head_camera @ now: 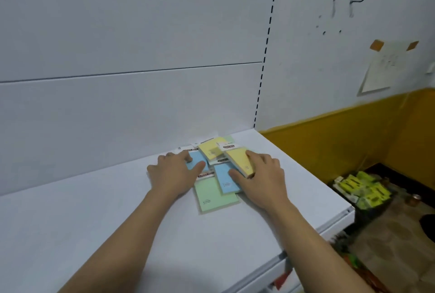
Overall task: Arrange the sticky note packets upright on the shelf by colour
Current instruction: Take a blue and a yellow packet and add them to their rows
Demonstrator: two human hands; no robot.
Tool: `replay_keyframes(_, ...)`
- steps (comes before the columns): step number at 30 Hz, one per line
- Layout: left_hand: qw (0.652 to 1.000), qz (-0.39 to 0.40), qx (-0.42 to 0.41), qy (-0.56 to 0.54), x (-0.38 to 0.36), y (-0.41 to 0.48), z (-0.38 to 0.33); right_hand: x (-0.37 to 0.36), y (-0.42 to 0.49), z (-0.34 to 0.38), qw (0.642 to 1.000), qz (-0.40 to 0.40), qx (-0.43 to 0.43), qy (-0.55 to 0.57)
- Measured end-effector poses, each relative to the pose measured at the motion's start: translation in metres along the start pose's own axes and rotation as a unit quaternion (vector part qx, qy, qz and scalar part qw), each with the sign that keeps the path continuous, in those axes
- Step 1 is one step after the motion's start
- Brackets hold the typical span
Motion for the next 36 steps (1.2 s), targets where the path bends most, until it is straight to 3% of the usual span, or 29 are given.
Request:
replay_keyframes(4, 0.998, -0.034, 0.04, -0.017, -0.004, -0.007, -0.006, -0.003, 0.003, -0.007, 0.999, -0.004, 0.012, 0.048)
replay_keyframes(9, 0.989, -0.022, 0.071, -0.13, -0.003, -0.008, 0.001, -0.003, 0.004, -0.01, 0.997, -0.012, 0.038, 0.073)
replay_keyframes(13, 0.962, -0.065, 0.058, -0.259, -0.002, -0.022, 0.008, -0.004, 0.003, -0.011, 0.997, -0.006, 0.039, 0.066)
replay_keyframes(17, 0.945, -0.085, 0.075, -0.308, 0.004, -0.033, 0.021, -0.001, 0.004, -0.012, 0.996, -0.016, 0.039, 0.078)
replay_keyframes(19, 0.915, -0.086, 0.078, -0.386, 0.006, -0.039, 0.026, 0.0, 0.001, -0.01, 0.993, -0.02, 0.058, 0.1)
replay_keyframes(23, 0.826, -0.075, 0.067, -0.554, 0.008, -0.052, 0.031, 0.003, -0.006, -0.003, 0.954, 0.009, 0.122, 0.274)
replay_keyframes(28, 0.776, -0.077, 0.053, -0.624, 0.009, -0.051, 0.038, 0.009, -0.009, -0.005, 0.922, -0.011, 0.142, 0.361)
replay_keyframes(29, 0.786, -0.073, 0.038, -0.613, 0.011, -0.05, 0.036, 0.009, -0.009, -0.007, 0.912, -0.018, 0.142, 0.383)
replay_keyframes(33, 0.886, -0.041, -0.005, -0.461, 0.028, -0.049, 0.032, 0.006, -0.01, -0.014, 0.861, -0.018, 0.118, 0.495)
replay_keyframes(36, 0.904, -0.041, -0.012, -0.426, 0.03, -0.051, 0.03, 0.006, -0.007, -0.022, 0.839, -0.014, 0.104, 0.534)
Point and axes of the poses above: each hand's wrist, its own y-axis towards the middle knuckle, its own x-axis out of the back of the hand, z = x × y, the point moved 8 cm from there along y, towards the middle knuckle, and after that the axes turned 11 degrees about z, right-handed, at the moved point
